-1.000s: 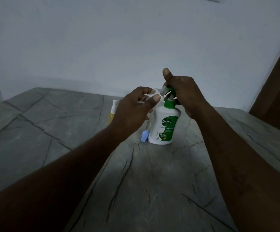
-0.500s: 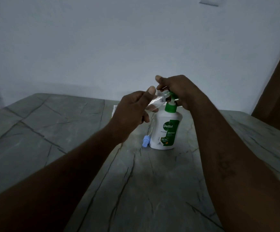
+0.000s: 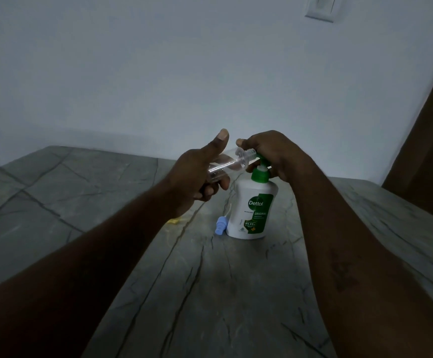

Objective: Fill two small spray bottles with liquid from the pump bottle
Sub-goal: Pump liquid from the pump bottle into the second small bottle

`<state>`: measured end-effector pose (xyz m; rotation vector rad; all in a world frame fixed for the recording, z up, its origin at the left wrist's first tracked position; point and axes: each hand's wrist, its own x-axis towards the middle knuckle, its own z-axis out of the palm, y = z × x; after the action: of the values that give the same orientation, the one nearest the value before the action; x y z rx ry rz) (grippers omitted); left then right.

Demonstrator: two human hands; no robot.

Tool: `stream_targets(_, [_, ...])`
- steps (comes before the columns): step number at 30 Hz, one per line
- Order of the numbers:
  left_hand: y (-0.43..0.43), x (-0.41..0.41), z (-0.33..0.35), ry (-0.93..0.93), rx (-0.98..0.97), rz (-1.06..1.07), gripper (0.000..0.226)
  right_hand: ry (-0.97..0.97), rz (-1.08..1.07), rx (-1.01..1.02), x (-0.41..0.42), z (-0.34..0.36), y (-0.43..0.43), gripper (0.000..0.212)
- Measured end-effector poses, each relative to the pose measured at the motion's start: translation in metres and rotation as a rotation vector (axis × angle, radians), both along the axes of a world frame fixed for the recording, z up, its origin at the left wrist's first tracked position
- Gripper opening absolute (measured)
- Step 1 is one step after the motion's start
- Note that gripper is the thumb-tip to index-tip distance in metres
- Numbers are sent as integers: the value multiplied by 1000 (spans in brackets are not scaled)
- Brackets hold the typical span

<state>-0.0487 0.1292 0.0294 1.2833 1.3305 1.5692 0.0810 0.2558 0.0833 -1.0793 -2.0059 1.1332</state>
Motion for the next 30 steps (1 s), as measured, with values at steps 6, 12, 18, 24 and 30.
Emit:
stream_targets(6, [7, 2, -11, -179, -54, -121, 87, 18, -9, -40, -1, -7, 1, 14])
stream_targets(12, [8, 10, -15, -220, -67, -179, 73, -86, -7, 76, 0, -5, 5, 22])
stream_targets(18, [11, 11, -18, -300, -92, -233, 46, -38, -38, 159, 2, 0, 5, 24])
stream_targets(24, [12, 8, -20, -316, -92, -250, 45, -35, -34, 97, 0, -1, 5, 15])
stream_targets(30, [12, 9, -22, -325, -108, -213, 45, -52, -20, 64, -1, -6, 4, 19])
